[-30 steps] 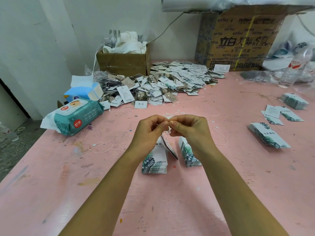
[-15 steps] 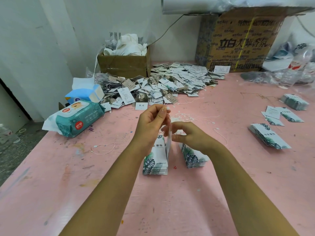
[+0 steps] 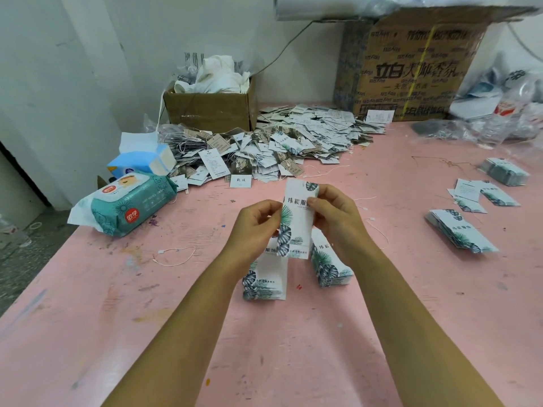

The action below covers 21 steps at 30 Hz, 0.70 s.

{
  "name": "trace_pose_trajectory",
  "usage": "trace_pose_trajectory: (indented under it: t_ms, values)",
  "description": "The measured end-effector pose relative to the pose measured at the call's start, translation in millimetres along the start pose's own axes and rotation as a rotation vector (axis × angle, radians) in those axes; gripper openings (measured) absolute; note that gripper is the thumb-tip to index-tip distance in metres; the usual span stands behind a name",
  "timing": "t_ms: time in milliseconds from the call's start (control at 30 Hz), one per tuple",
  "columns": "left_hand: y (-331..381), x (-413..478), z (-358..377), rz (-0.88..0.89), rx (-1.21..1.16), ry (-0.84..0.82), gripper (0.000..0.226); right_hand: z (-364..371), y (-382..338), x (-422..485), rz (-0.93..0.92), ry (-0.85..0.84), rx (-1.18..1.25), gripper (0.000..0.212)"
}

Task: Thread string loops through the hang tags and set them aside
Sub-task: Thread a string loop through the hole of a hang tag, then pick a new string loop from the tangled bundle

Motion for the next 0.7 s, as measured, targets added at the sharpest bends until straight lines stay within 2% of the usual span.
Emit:
trace_pose_trajectory:
  t_ms: [167, 233, 300, 433, 567, 700]
  values:
    - [-4, -3, 7, -0.054, -0.146, -0.037, 0.03, -8, 2, -5, 0.026, 0.143, -0.04, 0.021]
    - [-3, -4, 9, -0.035, -0.138, -0.032, 0.025, -9, 0, -7, 0.015, 0.177, -0.069, 0.018]
    - [-2, -5, 8, -0.018, -0.155, 0.02, 0.019, -7, 2, -9, 0.024, 0.187, -0.045, 0.014]
    - [0, -6, 13, -0.046, -0.24, 0.093, 0.021, -2, 10, -19, 0.078, 0.147, 0.043, 0.018]
    - [9, -3, 28, -0.056, -0.167, 0.01, 0.019, -14, 6, -20, 0.077, 0.211, 0.047, 0.02]
    - [10, -1, 37, -0.083, -0.072, -0.039, 0.028, -31, 3, -16, 0.105, 0.264, 0.058, 0.019]
Point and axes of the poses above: each hand's wrist, its own x-axis towards the middle knuckle, its own z-axis out of the palm, y = z × x, the point moved 8 cm from there along x, towards the middle knuckle, and after that the axes turned 3 degrees about -z, right-handed, at the moved point
